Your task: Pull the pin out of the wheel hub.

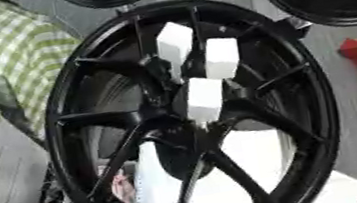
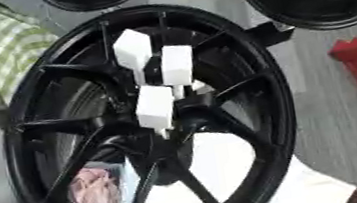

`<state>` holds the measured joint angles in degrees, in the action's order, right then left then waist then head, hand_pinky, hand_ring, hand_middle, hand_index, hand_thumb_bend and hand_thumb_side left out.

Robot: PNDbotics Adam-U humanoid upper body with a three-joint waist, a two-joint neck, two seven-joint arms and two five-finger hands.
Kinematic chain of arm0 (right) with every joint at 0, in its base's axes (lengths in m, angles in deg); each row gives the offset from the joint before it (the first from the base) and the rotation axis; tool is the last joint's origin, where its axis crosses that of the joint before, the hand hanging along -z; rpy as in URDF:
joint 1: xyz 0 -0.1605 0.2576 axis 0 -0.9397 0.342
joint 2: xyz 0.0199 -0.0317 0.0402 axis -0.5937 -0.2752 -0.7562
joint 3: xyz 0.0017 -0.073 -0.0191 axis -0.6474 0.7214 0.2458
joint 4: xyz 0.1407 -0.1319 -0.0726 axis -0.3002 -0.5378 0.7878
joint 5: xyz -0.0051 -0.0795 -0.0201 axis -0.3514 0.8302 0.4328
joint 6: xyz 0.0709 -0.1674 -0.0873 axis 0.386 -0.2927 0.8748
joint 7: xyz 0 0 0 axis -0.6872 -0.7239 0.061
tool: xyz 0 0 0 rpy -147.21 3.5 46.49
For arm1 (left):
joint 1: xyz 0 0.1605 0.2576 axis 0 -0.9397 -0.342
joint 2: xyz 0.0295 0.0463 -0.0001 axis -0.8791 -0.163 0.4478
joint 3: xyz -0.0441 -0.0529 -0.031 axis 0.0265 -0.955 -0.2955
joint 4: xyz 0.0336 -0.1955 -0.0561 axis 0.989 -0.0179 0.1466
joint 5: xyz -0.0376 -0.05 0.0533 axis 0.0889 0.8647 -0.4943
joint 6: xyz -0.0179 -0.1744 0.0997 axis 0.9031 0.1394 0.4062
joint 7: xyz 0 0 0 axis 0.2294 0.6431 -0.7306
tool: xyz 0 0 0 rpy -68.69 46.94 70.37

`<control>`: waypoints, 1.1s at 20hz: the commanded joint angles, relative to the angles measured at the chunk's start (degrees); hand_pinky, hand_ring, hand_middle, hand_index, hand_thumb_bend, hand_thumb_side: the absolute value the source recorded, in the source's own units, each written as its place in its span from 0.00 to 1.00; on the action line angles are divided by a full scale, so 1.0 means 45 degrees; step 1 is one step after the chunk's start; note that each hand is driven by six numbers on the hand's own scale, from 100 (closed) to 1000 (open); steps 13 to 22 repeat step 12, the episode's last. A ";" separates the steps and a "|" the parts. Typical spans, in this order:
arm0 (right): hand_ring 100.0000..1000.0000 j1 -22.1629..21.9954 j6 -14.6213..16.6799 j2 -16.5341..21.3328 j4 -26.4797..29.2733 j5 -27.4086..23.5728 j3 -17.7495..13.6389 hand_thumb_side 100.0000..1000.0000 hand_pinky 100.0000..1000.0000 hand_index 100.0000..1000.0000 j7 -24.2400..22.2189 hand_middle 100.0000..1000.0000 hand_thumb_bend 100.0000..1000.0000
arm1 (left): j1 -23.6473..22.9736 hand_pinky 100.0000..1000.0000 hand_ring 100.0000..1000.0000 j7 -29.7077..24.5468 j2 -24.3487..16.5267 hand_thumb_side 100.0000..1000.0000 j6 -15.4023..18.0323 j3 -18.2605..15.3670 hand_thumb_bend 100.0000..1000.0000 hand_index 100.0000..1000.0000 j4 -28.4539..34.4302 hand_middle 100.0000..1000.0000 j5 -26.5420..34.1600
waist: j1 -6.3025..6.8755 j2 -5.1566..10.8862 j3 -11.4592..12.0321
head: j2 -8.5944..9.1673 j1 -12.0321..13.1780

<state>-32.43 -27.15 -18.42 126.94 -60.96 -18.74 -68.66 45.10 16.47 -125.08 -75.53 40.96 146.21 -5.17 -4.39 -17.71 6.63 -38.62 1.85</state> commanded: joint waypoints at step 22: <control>0.73 0.0250 0.0071 0.0307 0.0394 -0.0095 -0.0205 0.32 0.87 0.73 0.0133 0.59 0.12 | 0.1020 0.70 0.63 0.8128 0.0914 0.79 0.1948 -0.0511 0.00 0.77 0.1226 0.63 0.8660 | 0.0124 0.0179 -0.0043 | 0.0316 -0.0047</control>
